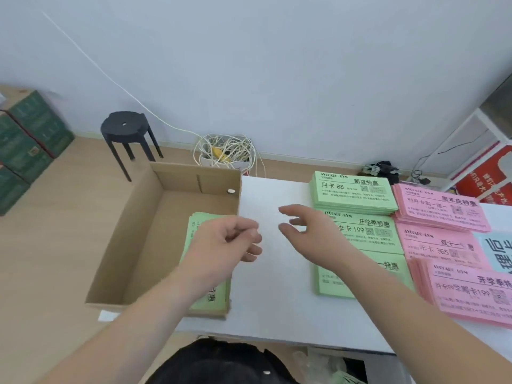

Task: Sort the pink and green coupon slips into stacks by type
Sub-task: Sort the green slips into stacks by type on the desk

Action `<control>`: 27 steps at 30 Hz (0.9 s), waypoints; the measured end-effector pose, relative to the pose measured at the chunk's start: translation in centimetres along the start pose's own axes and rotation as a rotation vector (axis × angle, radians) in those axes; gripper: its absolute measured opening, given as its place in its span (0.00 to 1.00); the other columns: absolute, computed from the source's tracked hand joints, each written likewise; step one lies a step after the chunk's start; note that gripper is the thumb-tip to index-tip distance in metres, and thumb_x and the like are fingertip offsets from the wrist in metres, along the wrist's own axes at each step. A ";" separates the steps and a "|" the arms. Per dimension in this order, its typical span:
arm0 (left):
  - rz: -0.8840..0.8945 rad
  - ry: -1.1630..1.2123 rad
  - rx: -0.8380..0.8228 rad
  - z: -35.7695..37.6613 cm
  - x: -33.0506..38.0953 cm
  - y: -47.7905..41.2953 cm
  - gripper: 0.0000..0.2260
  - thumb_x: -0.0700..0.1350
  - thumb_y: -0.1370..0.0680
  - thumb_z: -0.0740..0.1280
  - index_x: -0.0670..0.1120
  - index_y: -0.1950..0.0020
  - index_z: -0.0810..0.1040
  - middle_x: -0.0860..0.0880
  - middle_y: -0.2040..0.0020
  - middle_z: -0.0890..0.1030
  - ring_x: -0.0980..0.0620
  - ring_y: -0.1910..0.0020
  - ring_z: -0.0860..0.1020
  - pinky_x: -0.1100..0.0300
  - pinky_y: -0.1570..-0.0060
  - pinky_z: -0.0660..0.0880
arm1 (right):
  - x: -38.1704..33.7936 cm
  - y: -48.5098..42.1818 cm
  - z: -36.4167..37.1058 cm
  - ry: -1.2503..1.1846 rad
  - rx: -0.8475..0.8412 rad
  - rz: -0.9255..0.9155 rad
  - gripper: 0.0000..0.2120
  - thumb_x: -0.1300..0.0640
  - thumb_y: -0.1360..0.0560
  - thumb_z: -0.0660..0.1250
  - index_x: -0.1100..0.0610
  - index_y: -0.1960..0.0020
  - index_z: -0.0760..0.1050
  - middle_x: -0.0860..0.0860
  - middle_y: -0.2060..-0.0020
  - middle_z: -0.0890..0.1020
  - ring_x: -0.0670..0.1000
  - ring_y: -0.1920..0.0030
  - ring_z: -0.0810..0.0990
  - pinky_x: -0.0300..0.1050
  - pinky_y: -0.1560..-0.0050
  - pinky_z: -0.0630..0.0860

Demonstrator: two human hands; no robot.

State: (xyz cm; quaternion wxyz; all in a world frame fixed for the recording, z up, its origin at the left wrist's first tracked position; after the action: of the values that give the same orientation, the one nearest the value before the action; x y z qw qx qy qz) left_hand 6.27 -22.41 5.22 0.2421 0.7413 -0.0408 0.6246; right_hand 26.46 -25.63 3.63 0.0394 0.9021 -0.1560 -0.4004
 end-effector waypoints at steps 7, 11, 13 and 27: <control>-0.055 -0.775 0.020 -13.6 -2.9 -7.1 0.10 0.45 0.20 0.68 0.51 0.39 0.81 0.53 0.42 0.83 0.51 0.41 0.80 0.56 0.37 0.75 | -6.7 -4.4 8.6 -0.088 0.103 -0.093 0.21 0.51 0.20 0.69 0.46 0.28 0.73 0.45 0.23 0.67 0.43 0.25 0.65 0.47 0.27 0.68; 0.039 -1.092 -0.298 -11.3 -4.8 -11.4 0.23 0.44 0.21 0.67 0.49 0.25 0.71 0.47 0.32 0.74 0.43 0.30 0.72 0.53 0.31 0.70 | -7.2 -4.7 10.7 -0.015 0.156 -0.023 0.25 0.49 0.19 0.68 0.46 0.24 0.68 0.45 0.19 0.59 0.42 0.23 0.60 0.39 0.28 0.63; 0.073 -1.175 -0.387 -10.4 -5.5 -13.0 0.26 0.44 0.22 0.68 0.49 0.24 0.68 0.46 0.34 0.73 0.41 0.31 0.71 0.51 0.31 0.69 | -6.9 -4.5 11.0 -0.030 0.180 0.033 0.26 0.46 0.20 0.68 0.44 0.23 0.67 0.44 0.19 0.58 0.42 0.23 0.61 0.42 0.28 0.64; -0.053 -1.226 -0.529 -10.9 -6.9 -14.9 0.27 0.60 0.32 0.78 0.56 0.36 0.75 0.47 0.38 0.72 0.43 0.32 0.67 0.50 0.33 0.69 | -6.0 -4.1 11.8 -0.136 0.233 0.141 0.23 0.43 0.20 0.68 0.36 0.27 0.68 0.38 0.24 0.63 0.42 0.33 0.73 0.52 0.34 0.75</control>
State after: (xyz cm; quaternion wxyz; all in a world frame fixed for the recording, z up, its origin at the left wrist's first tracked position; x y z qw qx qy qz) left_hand 0.26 -6.49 -4.77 0.3640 0.8785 -0.3047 0.0529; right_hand 15.01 -19.25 -0.86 -0.0483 0.8581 -0.2665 -0.4362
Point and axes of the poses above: each hand's wrist, its own y-axis away from the middle knuckle, its own z-axis out of the palm, x = y × z, the point moved 5 cm from there along -y, towards the middle knuckle
